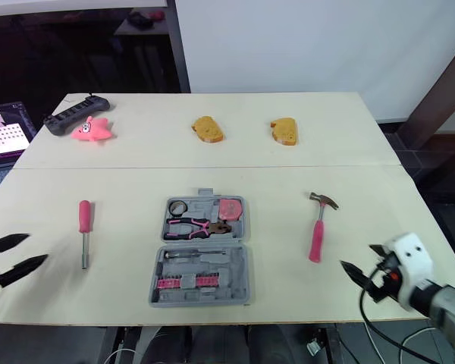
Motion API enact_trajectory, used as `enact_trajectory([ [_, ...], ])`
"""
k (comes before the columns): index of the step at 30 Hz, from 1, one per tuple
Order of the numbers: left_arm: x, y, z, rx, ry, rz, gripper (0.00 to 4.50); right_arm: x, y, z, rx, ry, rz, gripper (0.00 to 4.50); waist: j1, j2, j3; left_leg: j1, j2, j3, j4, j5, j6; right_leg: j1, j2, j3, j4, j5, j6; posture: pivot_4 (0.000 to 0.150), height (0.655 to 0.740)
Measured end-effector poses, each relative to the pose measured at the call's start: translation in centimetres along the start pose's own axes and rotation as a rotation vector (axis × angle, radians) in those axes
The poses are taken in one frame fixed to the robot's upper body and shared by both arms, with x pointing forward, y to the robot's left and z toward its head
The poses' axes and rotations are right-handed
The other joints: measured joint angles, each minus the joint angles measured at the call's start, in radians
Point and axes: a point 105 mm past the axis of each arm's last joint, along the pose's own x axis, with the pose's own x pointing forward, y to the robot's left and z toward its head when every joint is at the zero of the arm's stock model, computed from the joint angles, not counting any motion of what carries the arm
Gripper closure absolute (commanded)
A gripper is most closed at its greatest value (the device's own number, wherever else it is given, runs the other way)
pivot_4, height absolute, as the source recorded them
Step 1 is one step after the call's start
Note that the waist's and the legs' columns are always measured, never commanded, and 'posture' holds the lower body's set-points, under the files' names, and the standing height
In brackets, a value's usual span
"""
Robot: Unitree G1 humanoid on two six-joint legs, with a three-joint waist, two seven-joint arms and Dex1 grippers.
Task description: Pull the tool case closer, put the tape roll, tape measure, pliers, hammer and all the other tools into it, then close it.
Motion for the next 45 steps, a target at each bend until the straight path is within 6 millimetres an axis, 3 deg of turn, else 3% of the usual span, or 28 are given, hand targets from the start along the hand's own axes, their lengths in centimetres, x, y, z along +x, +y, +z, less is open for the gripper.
enact_trajectory([
  [5,3.9,-3.3,2.1,0.051,-0.045,-0.208,0.00,3.3,1.6,2.0,0.061,-0.015,-0.089,0.07,0.001,0.000,0.000,0.000,0.000,-0.001,0.000,0.000,0.000,0.000,0.000,0.000,0.000,0.000,0.001,0.150,0.7400],
  [11,6.6,-7.2,5.3,0.123,-0.123,-0.384,0.00,6.3,1.3,3.3,0.134,-0.008,-0.290,0.07,0.000,0.002,0.000,-0.001,0.000,-0.001,0.000,0.000,-0.001,-0.001,0.000,0.000,0.000,0.000,0.001,0.150,0.7400],
  [17,7.0,-10.1,7.5,0.166,-0.168,-0.482,0.00,8.9,1.6,3.0,0.237,0.038,-0.416,0.07,-0.002,0.002,0.000,-0.001,0.000,-0.001,0.000,0.001,-0.001,-0.002,0.000,0.000,0.000,0.001,0.001,0.150,0.7400],
  [27,7.2,-11.1,7.9,0.173,-0.173,-0.475,0.00,11.3,0.7,1.0,0.329,0.148,-0.514,0.07,-0.002,0.003,0.001,-0.001,0.000,-0.001,0.000,0.001,-0.001,-0.002,0.000,0.000,0.000,0.001,0.001,0.150,0.7400],
  [41,7.8,-11.3,8.0,0.172,-0.185,-0.464,0.00,12.5,-0.3,1.1,0.408,0.135,-0.545,0.07,-0.004,0.002,0.000,0.000,0.000,-0.001,0.000,0.001,-0.001,-0.001,0.000,0.000,0.000,0.001,0.001,0.150,0.7400],
  [44,7.9,-11.1,7.9,0.172,-0.182,-0.461,0.00,12.7,-0.5,1.3,0.404,0.139,-0.545,0.91,-0.004,0.002,0.000,0.000,0.000,-0.001,0.000,0.001,-0.001,0.000,0.000,0.000,0.000,0.001,0.001,0.150,0.7400],
  [45,7.9,-11.1,8.0,0.173,-0.183,-0.462,0.00,12.8,-0.5,1.3,0.403,0.139,-0.543,1.40,-0.004,0.002,0.000,0.000,0.000,-0.001,0.000,0.001,-0.001,0.000,0.000,0.000,0.000,0.001,0.001,0.150,0.7400],
])
